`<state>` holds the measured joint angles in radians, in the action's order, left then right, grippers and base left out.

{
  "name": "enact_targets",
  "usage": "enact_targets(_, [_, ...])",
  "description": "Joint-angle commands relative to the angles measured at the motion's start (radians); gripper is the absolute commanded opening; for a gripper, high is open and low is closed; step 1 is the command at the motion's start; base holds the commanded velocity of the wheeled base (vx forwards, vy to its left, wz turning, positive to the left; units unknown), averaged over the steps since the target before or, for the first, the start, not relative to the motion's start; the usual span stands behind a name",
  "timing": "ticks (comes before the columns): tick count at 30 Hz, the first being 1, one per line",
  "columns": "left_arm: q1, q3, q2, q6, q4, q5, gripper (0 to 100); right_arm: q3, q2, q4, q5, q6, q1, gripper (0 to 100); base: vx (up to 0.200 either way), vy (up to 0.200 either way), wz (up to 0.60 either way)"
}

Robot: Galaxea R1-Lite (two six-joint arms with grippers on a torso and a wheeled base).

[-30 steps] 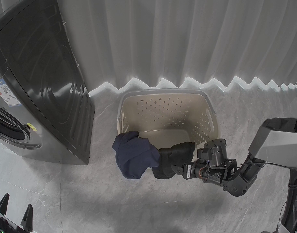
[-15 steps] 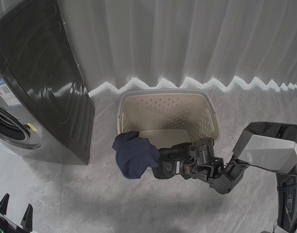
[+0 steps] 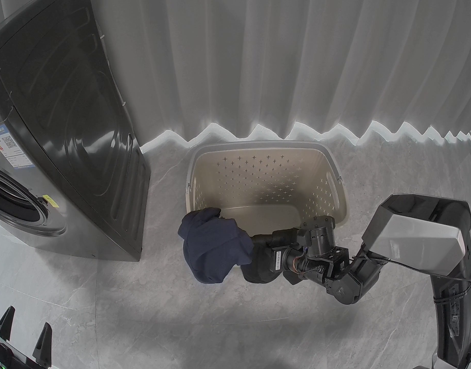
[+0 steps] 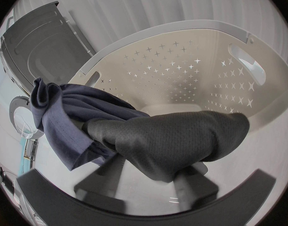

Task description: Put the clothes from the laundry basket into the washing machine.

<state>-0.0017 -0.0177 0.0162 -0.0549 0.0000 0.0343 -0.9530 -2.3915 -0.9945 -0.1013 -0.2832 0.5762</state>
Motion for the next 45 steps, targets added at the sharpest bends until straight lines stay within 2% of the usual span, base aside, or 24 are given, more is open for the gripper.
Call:
enact_targets(1, [0.0,0.016,-0.013,0.0,0.0,0.001,100,0.0,0.008,-0.003,0.0,-0.001,0.004,0,0.0,0.0,0.0])
enact_targets(4, [0.0,0.016,-0.012,0.0,0.0,0.001,100,0.026,0.035,-0.029,0.003,-0.001,0.013,0,0.0,0.0,0.0])
enact_targets(11, [0.0,0.016,-0.013,0.0,0.0,0.001,100,0.155,0.242,-0.033,0.011,-0.001,0.017,0,0.0,0.0,0.0])
enact_targets(15, [0.0,0.016,-0.013,0.0,0.0,0.001,100,0.269,0.434,-0.027,0.014,0.002,0.01,0,0.0,0.0,0.0])
enact_targets(20, [0.0,0.016,-0.012,0.0,0.0,0.001,100,0.333,0.595,-0.032,0.02,0.007,0.014,0,0.0,0.0,0.0])
enact_targets(28, [0.0,0.016,-0.013,0.0,0.0,0.001,100,0.352,0.81,-0.032,0.038,0.036,0.033,0,0.0,0.0,0.0])
enact_targets(33, [0.0,0.016,-0.013,0.0,0.0,0.001,100,0.401,0.902,-0.033,0.091,0.065,0.037,0,0.0,0.0,0.0])
enact_targets(39, [0.0,0.016,-0.013,0.0,0.0,0.001,100,0.459,0.96,-0.036,0.097,0.081,0.056,0,-0.1,0.0,0.0])
enact_targets(45, [0.0,0.015,-0.013,0.001,0.0,0.001,100,0.447,0.973,-0.041,0.094,0.078,0.07,0,-0.2,0.0,0.0])
